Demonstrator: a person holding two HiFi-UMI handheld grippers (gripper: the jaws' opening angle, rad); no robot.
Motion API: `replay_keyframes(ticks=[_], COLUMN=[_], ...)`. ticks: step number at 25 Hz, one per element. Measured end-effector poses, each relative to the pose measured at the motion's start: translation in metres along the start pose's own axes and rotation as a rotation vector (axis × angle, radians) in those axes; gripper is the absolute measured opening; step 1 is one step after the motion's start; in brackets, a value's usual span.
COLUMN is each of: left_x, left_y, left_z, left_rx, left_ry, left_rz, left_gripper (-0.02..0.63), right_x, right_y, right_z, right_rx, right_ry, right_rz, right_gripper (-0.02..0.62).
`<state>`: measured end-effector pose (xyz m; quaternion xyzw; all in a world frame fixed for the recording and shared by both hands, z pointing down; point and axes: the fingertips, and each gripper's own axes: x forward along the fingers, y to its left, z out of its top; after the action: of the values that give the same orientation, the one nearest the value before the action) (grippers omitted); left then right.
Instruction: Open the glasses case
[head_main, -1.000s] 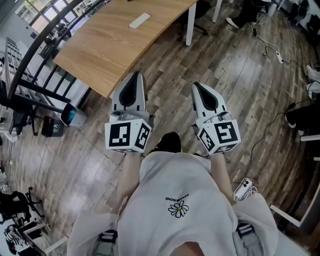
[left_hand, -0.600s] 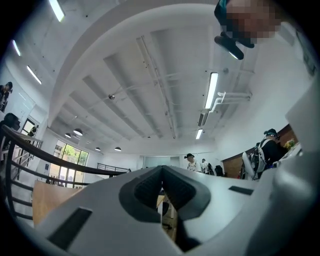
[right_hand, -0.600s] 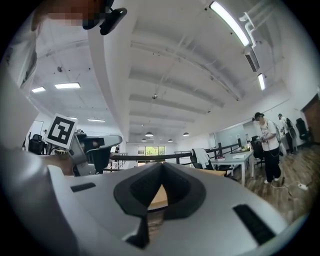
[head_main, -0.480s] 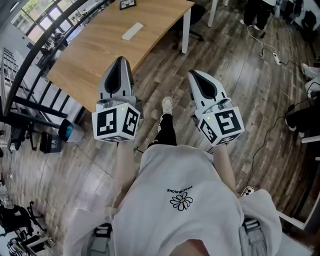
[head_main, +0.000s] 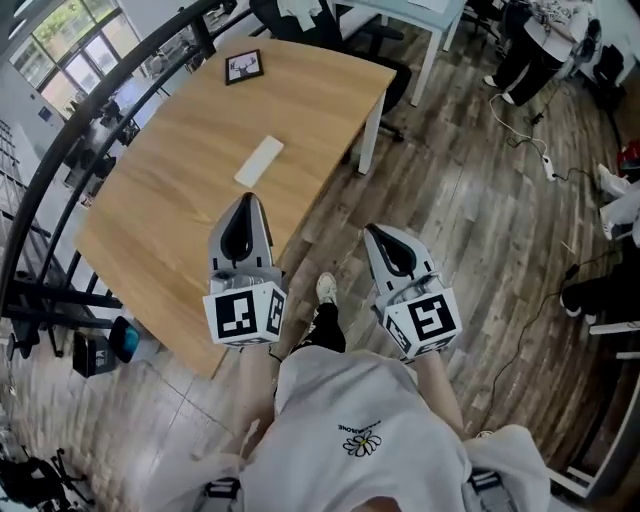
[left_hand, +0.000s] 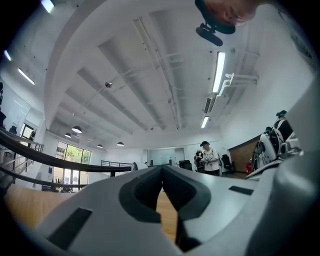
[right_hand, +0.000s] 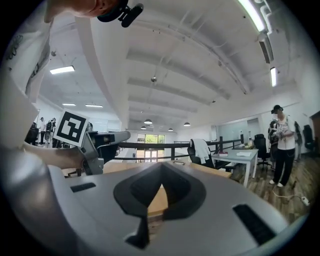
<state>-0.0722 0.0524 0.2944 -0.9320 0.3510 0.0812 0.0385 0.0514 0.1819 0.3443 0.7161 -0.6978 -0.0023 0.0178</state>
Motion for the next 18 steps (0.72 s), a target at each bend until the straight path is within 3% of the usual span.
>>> replay_keyframes(ticks=[4, 9, 18], left_x=[0.074, 0.134, 0.157], left_y=[0.034, 0.086, 0.142], left_z=[-0.010, -0.018, -0.038], left_rx=[0.050, 0.062, 0.083], left_ry=[-0.022, -0.014, 0.051], left_rz=[0.005, 0.080, 0.248], left_gripper=[0.017, 0.017, 0.017], right_x=[0.096, 0.195, 0.288], right_y=[-0.027, -0.040, -0.034], right_z=[0.004, 0.020, 0.035], right_rx=[-0.023, -0.085, -0.075], right_ry=[0.023, 0.024, -0.064], right_rz=[0.066, 0.157, 0.330], right_gripper=[0.006, 0.006, 0.006])
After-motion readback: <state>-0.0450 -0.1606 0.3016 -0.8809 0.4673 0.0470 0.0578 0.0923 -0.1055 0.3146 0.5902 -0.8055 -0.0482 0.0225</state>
